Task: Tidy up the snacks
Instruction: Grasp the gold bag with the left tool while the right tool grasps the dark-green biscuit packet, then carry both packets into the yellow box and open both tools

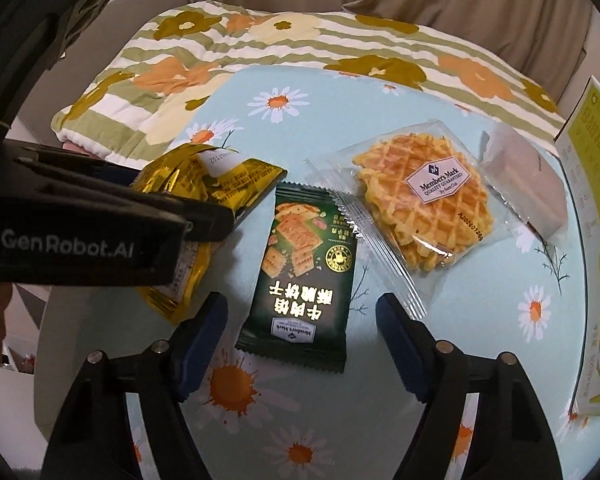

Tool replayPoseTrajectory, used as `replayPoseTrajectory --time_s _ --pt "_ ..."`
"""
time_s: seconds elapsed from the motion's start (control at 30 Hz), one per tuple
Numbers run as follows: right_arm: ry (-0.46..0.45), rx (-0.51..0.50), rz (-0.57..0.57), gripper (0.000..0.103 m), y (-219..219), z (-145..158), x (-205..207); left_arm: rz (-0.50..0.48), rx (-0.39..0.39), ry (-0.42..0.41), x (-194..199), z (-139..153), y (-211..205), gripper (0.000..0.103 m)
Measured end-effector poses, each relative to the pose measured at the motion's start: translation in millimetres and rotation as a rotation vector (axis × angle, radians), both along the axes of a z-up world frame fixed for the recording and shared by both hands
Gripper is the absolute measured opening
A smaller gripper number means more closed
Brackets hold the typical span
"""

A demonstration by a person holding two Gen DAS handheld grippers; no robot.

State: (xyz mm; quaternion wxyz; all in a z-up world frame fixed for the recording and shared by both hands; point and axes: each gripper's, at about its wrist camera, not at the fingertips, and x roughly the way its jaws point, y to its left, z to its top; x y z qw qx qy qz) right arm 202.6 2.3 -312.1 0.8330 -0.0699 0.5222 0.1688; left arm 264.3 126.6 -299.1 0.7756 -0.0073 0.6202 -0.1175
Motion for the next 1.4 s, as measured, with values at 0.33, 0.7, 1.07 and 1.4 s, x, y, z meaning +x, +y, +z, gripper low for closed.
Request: replayPoseTrajectory --time_s 0.33,0.7,1.07,1.4 --pt "-0.043 -0.026 0.008 0.06 13.6 -0.7 7.0 -0.003 0.003 -0.044 -1.7 14.2 10.0 0.056" --pt "-0.047 -0.007 0.014 0.04 14.7 3.9 12.7 0.018 -0.022 -0.07 -0.1 26.9 18.7 0.056" --pt "-0.099 0.079 -0.027 0.04 -9.7 52.7 9.1 0.055 -0.093 -0.166 -5.4 79.5 24.2 0.056" --pt "-0.19 0.235 -0.126 0.041 -73.0 131.3 3.3 0.049 -0.139 -0.287 -10.6 148.2 -0.7 0.056"
